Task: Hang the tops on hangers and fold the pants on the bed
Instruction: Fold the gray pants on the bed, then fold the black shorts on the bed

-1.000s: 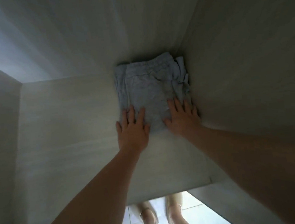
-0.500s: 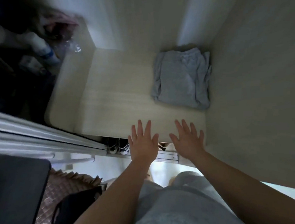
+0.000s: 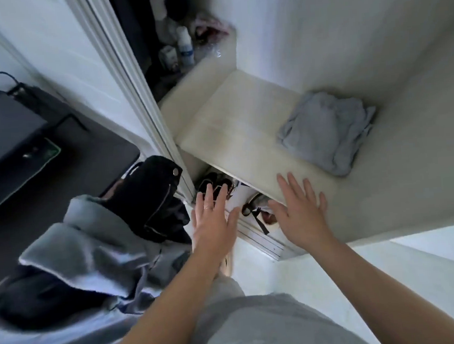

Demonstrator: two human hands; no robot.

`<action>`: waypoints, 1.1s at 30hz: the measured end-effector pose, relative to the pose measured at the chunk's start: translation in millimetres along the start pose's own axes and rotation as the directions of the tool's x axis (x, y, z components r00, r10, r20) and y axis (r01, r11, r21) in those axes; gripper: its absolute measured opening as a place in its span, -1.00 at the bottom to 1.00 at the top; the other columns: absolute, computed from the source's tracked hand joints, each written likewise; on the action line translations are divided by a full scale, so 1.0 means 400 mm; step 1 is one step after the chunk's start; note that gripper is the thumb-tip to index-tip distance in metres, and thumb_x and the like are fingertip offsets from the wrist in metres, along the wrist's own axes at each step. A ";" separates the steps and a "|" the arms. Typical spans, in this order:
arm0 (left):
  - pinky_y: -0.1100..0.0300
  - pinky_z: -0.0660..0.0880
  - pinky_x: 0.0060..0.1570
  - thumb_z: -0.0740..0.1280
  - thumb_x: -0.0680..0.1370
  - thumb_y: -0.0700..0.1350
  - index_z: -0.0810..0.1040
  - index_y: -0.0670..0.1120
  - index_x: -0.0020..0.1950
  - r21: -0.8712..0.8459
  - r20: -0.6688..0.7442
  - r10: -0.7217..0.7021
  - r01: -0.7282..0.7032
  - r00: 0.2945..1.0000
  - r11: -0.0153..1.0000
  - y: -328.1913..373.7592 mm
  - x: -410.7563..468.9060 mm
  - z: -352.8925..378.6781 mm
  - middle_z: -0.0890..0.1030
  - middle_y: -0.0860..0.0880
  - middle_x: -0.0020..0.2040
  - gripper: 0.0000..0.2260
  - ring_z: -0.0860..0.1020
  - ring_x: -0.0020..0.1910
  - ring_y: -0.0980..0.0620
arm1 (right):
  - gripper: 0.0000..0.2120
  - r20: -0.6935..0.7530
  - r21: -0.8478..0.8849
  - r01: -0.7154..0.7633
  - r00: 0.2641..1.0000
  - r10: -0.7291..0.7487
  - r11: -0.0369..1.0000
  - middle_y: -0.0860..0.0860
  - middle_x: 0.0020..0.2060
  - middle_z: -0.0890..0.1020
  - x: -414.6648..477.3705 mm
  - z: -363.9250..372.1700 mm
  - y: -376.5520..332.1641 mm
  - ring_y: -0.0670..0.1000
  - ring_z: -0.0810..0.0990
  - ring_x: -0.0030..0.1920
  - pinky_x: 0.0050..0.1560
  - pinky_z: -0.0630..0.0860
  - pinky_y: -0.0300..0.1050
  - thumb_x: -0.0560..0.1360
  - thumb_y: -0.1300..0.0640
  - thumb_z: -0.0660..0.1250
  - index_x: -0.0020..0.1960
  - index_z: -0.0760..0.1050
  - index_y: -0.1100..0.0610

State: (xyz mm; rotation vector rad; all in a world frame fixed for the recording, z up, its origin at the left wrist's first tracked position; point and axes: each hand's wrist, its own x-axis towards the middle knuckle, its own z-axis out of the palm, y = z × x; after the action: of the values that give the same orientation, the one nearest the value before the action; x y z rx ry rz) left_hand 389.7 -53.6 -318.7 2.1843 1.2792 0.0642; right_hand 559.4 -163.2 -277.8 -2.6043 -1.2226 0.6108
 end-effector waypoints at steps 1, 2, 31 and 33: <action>-0.09 -0.13 0.57 0.01 0.67 0.27 -0.05 0.25 0.63 -0.019 -0.015 -0.022 0.022 1.000 1.000 -0.009 -0.040 0.004 -0.15 0.12 0.66 -0.46 -0.22 0.62 0.04 | -0.41 0.009 -0.010 0.038 0.999 -0.037 0.999 -0.15 0.63 -0.09 -0.025 0.005 -0.004 0.06 -0.18 0.61 0.52 -0.20 0.27 0.64 -0.23 -0.03 0.62 -0.11 -0.19; -0.10 -0.12 0.57 0.00 0.67 0.27 -0.06 0.26 0.62 -0.026 -0.027 -0.042 0.041 0.999 0.999 -0.019 -0.081 0.008 -0.16 0.13 0.65 -0.46 -0.23 0.62 0.04 | -0.41 0.017 -0.023 0.074 0.997 -0.073 0.997 -0.15 0.63 -0.09 -0.051 0.011 -0.008 0.05 -0.18 0.61 0.52 -0.20 0.27 0.64 -0.24 -0.03 0.61 -0.12 -0.19; -0.09 -0.09 0.56 -0.02 0.65 0.29 -0.10 0.28 0.62 -0.288 -0.442 -0.769 0.738 0.463 0.610 -0.768 -1.472 -0.146 -0.13 0.12 0.66 -0.45 -0.17 0.64 -0.03 | -0.41 0.452 0.078 0.982 0.121 -0.884 0.174 -0.15 0.63 -0.05 -1.066 0.594 -0.819 0.06 -0.15 0.62 0.53 -0.14 0.32 0.64 -0.27 -0.01 0.60 -0.09 -0.20; -0.10 -0.11 0.56 -0.01 0.66 0.28 -0.13 0.29 0.62 -0.309 -0.441 -0.807 0.777 0.393 0.548 -0.828 -1.593 -0.140 -0.14 0.10 0.66 -0.45 -0.19 0.63 -0.02 | -0.41 0.480 0.091 0.990 0.054 -0.876 0.111 -0.16 0.63 -0.07 -1.161 0.661 -0.875 0.06 -0.16 0.62 0.53 -0.15 0.32 0.63 -0.29 -0.06 0.61 -0.11 -0.20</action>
State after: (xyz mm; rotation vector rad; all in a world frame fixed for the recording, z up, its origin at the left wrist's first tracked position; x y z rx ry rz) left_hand -226.9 -424.1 -285.2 1.2737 2.5175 0.3453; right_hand -65.3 -296.3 -262.3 -1.0281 -2.8884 0.6798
